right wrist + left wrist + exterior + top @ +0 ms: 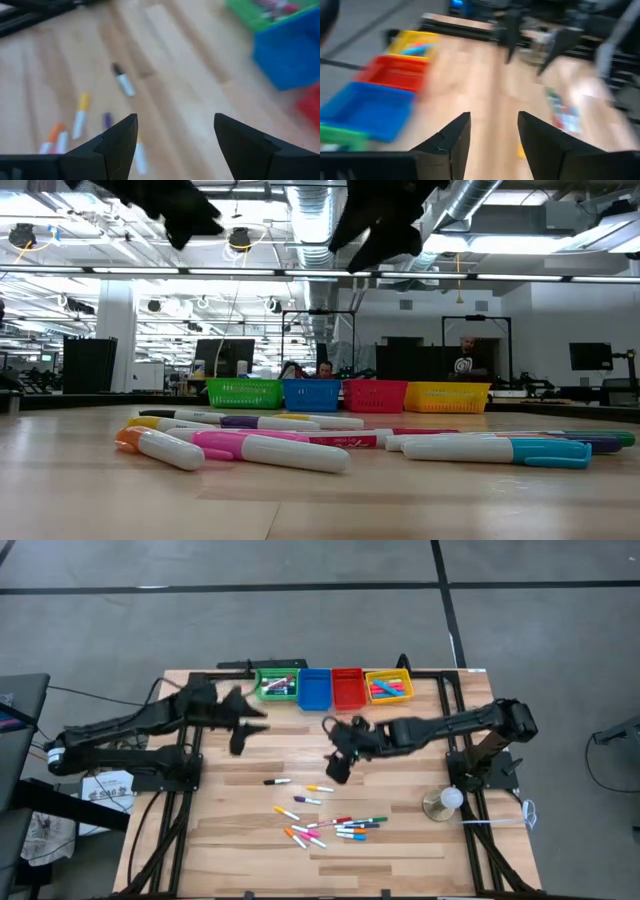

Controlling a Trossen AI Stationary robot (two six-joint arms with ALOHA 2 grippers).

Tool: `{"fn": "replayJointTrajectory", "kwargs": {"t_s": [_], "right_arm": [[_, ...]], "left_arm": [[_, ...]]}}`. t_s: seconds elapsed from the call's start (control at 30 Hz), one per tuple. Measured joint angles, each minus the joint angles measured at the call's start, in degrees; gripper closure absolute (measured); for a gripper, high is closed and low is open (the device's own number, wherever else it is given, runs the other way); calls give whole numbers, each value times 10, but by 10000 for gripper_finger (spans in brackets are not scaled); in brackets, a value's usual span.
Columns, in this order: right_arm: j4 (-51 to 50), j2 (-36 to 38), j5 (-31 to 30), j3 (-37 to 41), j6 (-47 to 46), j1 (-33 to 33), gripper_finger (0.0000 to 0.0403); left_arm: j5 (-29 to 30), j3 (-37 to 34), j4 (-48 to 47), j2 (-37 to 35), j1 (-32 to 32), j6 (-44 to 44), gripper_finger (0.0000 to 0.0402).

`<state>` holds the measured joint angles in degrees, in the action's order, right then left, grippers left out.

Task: Pick & Place Markers
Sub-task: Put the small red marker pen into the red bin

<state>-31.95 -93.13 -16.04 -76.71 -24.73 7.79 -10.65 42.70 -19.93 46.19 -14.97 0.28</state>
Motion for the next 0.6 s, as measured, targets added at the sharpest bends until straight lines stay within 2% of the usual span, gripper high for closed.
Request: {"fn": "replayJointTrajectory", "kwargs": {"t_s": [0.13, 0.23, 0.33, 0.47, 0.6], "right_arm": [[61, 0, 19, 17, -8, 49, 149], [58, 0, 12, 28, -13, 80, 149], [50, 0, 8, 37, -37, 102, 154], [52, 0, 6, 59, -38, 131, 164], [62, 0, 7, 86, -49, 157, 178]], "left_arm": [[2, -17, -7, -18, 110, -59, 239], [30, -38, -6, -13, 192, -121, 239], [76, -63, 16, 6, 277, -193, 239], [165, -93, 99, 51, 387, -268, 239], [255, -101, 189, 117, 470, -315, 239]]}}
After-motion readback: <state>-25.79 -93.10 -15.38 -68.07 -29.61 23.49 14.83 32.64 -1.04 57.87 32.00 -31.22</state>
